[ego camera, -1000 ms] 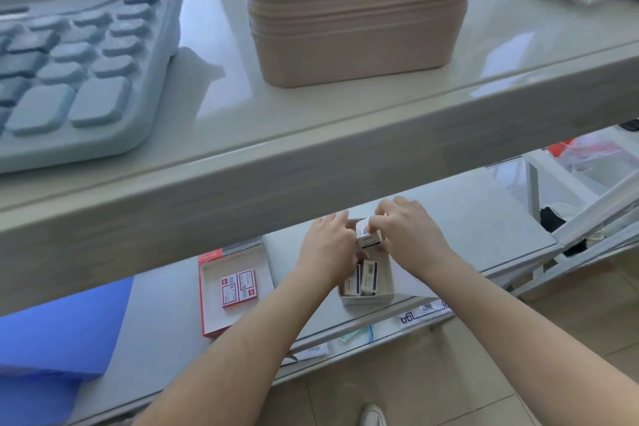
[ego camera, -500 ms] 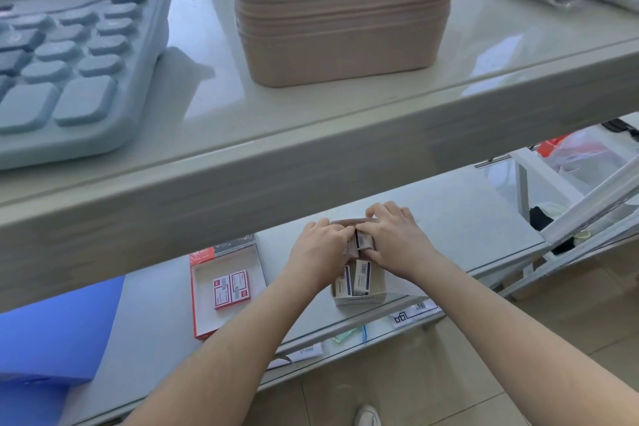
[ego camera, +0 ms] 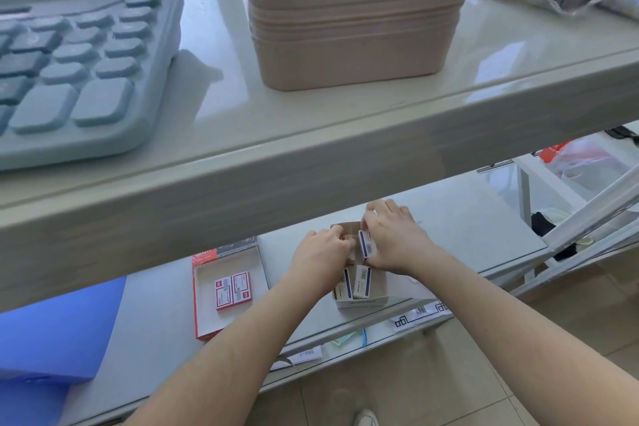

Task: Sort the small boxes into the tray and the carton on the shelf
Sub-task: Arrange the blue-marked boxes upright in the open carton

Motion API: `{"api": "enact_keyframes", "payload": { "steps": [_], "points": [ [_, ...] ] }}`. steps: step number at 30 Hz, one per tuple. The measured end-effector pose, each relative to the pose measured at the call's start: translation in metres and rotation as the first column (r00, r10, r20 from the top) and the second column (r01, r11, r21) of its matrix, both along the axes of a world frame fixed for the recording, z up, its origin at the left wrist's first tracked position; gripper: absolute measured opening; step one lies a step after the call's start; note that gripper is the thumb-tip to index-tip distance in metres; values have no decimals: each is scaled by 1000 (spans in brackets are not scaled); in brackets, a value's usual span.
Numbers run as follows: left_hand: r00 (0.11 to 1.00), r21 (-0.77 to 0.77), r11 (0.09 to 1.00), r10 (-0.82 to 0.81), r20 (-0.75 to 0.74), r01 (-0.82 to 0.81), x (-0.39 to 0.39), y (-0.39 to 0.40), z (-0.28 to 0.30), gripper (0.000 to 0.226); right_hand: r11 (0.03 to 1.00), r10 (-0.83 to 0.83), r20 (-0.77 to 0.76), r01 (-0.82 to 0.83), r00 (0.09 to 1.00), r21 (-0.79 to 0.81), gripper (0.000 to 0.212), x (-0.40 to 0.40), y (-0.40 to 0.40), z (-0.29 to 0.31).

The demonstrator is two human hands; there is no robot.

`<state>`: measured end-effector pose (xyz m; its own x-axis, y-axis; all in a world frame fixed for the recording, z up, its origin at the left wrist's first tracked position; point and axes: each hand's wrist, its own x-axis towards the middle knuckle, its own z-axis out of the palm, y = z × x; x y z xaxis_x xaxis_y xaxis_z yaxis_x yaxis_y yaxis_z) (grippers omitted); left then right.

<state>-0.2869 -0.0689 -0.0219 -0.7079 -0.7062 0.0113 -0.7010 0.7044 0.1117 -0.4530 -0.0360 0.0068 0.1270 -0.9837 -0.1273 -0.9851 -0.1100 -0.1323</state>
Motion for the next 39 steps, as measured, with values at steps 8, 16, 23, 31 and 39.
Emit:
{"api": "enact_keyframes", "payload": {
  "steps": [8,16,23,31,39],
  "points": [
    [996,18,999,37,-77,-36,2,-4,-2,17,992,-4,318,45,948,-120,45,-5,9,14],
    [996,4,997,80,-40,-80,3,-4,-4,21,993,106,77,-101,991,-66,42,1,1,6],
    [994,17,995,102,-31,-102,3,-1,-1,16,987,148,-86,-152,985,-48,45,7,-9,13],
    [993,56,992,114,-5,-114,3,0,2,20,979,189,-94,-195,977,-59,36,6,-6,1],
    [962,226,968,162,-222,-110,17,16,32,26,991,118,245,-98,962,-93,16,-2,15,16]
  ]
}}
